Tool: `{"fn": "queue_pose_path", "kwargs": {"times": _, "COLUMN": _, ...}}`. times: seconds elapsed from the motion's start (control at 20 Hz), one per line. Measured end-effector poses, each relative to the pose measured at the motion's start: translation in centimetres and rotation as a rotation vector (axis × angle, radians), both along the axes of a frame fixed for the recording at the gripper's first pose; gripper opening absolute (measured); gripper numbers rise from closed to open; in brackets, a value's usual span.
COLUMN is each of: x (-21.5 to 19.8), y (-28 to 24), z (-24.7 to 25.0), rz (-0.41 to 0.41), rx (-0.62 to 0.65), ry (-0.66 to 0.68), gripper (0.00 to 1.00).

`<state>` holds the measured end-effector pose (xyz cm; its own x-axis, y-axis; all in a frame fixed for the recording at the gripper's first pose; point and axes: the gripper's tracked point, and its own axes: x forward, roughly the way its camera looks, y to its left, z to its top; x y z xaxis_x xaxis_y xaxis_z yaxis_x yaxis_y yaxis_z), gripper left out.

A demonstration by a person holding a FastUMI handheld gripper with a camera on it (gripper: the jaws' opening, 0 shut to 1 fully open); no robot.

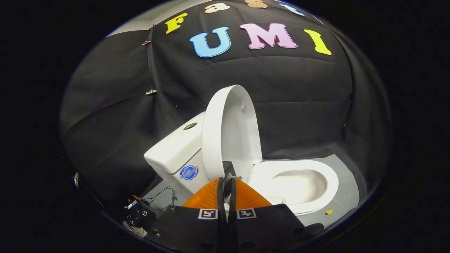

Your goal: Open the toilet lid.

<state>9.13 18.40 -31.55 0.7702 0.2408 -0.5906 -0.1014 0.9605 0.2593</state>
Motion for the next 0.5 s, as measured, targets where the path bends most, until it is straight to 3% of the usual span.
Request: {"fn": "queue_pose_path", "kwargs": {"times": 0.5, "x": 0.3, "y": 2.8, "z": -0.4, "rz": 0.048, "rx": 0.006, "ry": -0.001, "gripper": 0.05}}
